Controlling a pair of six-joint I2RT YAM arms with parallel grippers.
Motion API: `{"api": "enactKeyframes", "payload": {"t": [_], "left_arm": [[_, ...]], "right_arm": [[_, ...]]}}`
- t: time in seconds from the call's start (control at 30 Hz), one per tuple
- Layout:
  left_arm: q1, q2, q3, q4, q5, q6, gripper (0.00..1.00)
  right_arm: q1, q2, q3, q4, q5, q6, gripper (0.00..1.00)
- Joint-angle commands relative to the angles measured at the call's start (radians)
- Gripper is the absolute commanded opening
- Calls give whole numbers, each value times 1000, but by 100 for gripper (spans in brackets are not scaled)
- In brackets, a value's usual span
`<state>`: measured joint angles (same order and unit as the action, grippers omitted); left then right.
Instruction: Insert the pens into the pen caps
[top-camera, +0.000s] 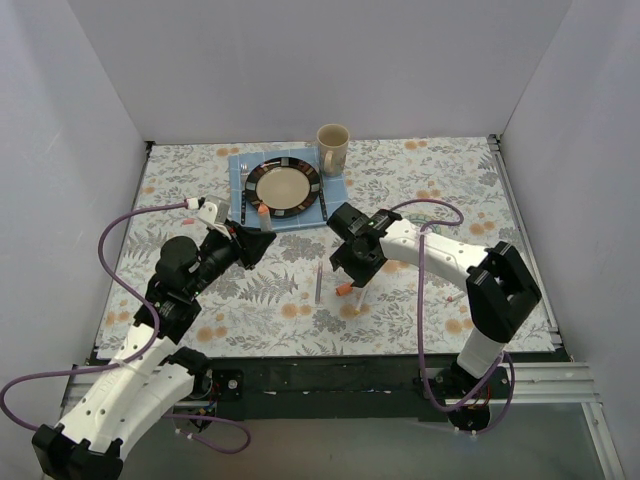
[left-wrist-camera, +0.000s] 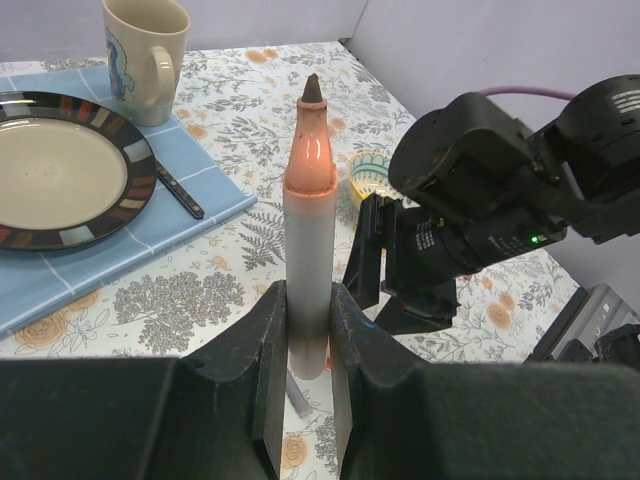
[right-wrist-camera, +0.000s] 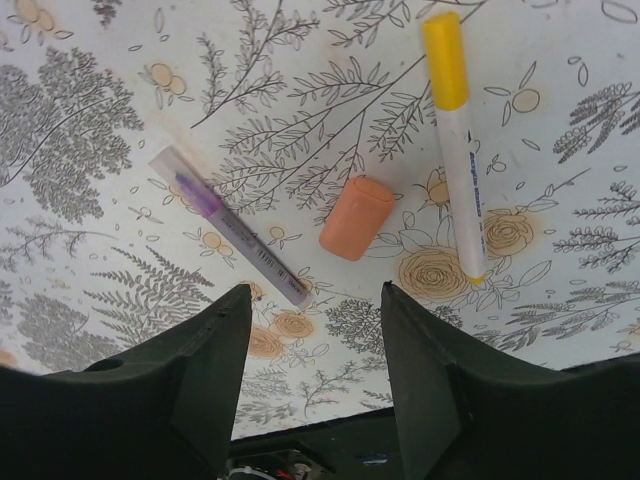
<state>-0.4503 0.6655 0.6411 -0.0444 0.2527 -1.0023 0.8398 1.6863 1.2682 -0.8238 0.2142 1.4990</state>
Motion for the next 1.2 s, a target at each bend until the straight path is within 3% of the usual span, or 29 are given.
{"api": "enactKeyframes", "payload": {"t": [0.0,1.03,1.17], "left_arm": [[-2,-12,12,11,11,8,0],[-5,-4,11,18,23,8,0],[-5,-3,9,17,19,10,0]], "right_arm": [[-1,26,17,-45,-19,181,61],[-25,179,-47,-23,-35,175,53],[-25,185,-52,-35,31,159,43]]}}
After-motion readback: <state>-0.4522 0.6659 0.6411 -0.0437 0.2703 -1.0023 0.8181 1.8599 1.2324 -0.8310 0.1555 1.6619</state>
